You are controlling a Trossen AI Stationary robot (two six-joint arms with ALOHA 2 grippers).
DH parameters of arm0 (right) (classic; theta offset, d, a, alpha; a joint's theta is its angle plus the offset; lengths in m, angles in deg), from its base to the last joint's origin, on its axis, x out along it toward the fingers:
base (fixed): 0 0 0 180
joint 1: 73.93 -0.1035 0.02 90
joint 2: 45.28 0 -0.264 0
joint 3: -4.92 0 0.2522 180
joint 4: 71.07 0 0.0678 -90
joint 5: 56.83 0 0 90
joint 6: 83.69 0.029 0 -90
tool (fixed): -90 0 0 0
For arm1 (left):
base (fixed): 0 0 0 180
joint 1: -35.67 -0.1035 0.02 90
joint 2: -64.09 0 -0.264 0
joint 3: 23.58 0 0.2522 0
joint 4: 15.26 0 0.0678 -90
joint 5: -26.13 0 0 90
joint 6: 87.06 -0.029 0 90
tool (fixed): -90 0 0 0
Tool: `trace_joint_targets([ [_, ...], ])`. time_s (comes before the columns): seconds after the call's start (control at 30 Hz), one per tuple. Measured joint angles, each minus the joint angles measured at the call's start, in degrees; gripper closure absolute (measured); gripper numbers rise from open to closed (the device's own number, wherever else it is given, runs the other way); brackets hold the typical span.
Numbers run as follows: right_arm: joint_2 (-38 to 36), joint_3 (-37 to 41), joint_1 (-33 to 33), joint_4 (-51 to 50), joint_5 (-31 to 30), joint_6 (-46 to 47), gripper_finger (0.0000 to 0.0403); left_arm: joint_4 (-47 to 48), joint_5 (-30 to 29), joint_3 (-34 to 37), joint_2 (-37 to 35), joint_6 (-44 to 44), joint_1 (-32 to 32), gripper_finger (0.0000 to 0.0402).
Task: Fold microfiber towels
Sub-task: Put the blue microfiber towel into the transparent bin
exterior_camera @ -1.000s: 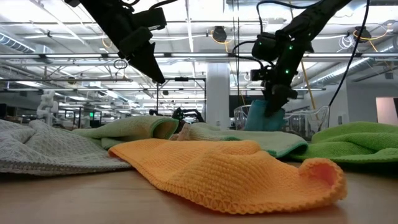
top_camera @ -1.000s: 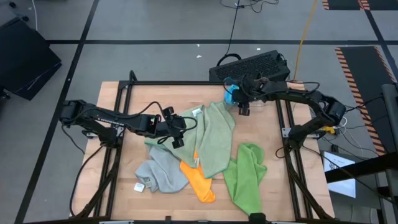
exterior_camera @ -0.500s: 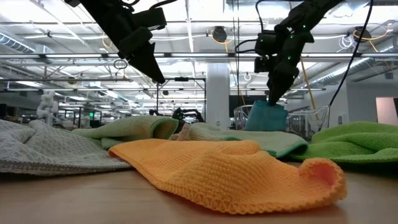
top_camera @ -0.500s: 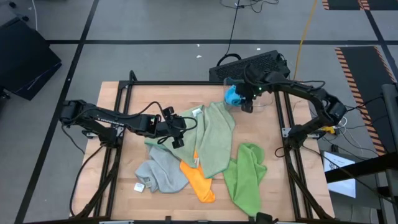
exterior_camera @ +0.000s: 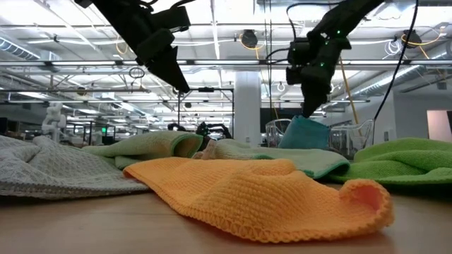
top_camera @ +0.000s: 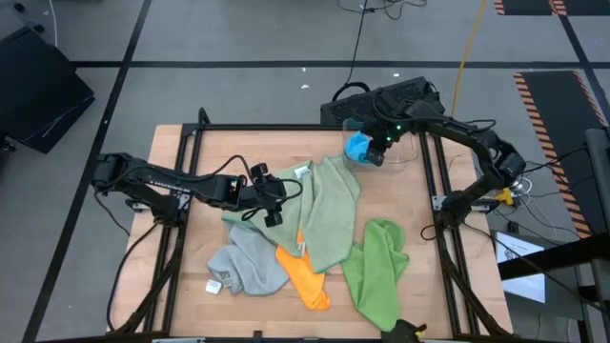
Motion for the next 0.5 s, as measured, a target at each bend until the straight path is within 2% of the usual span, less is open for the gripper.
trace_joint_targets([
  [0.5,14.11,0.02,-1.95,6.36,1.28,1.19,0.0402,-0.94,0.62,0.00,0.02,-1.22,0.00,0.0183],
])
